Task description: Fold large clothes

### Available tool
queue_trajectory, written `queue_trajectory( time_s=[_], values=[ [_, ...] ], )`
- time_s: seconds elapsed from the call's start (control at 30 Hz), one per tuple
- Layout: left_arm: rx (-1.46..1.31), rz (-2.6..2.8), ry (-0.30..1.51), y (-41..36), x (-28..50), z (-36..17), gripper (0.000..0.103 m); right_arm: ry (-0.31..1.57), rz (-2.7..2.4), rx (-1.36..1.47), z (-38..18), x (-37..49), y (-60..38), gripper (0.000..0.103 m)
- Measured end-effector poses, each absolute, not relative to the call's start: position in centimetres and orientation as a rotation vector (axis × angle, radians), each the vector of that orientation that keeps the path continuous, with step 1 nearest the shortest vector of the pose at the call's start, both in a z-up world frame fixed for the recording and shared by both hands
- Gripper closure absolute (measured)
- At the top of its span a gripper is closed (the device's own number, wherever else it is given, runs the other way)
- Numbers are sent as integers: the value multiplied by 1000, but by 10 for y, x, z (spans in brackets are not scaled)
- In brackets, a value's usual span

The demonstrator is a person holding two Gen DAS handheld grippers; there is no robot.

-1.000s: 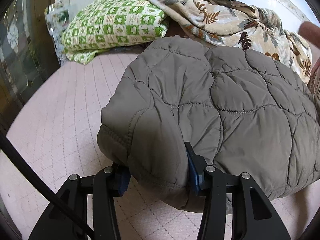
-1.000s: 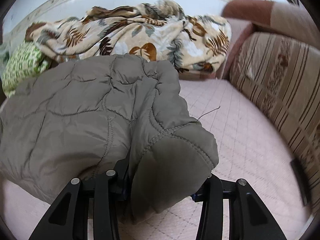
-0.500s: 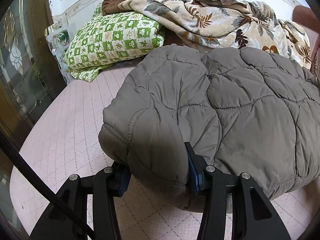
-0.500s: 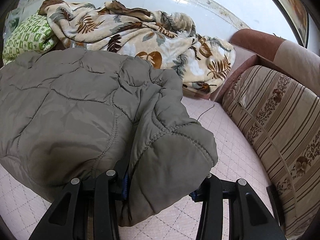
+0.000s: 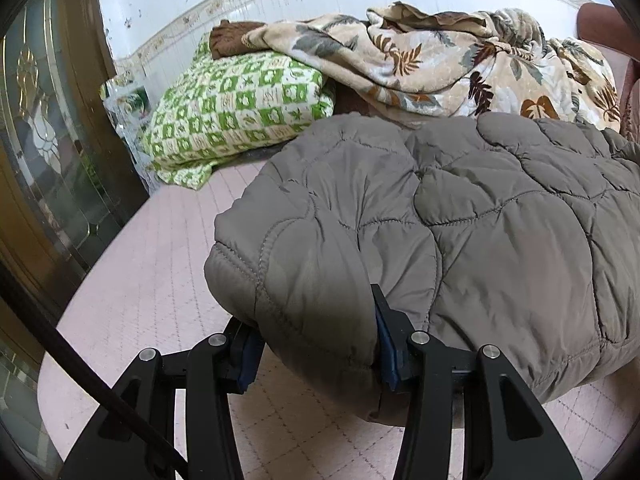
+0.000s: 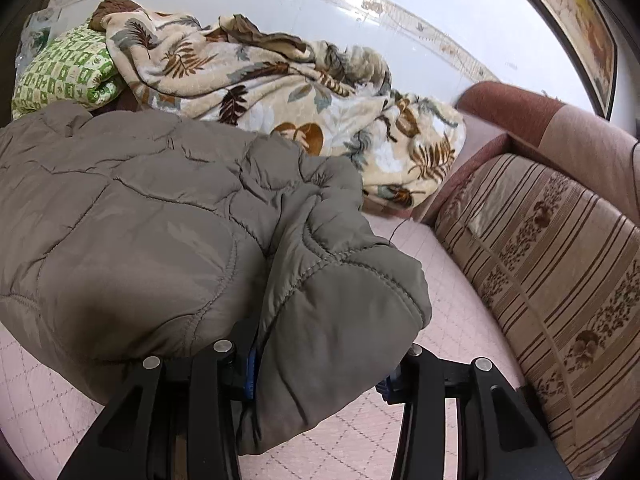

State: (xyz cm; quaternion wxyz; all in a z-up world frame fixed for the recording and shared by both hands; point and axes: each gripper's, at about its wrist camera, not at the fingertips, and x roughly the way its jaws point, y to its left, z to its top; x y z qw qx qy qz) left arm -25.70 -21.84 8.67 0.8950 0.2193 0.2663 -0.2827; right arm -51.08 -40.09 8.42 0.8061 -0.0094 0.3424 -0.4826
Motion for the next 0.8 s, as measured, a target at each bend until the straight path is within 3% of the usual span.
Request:
queue_trajectory(
  time_s=[0.8],
  values=[
    [450, -584, 490, -120, -339, 98, 57, 660, -1026, -42, 106, -584, -311, 58]
  ],
)
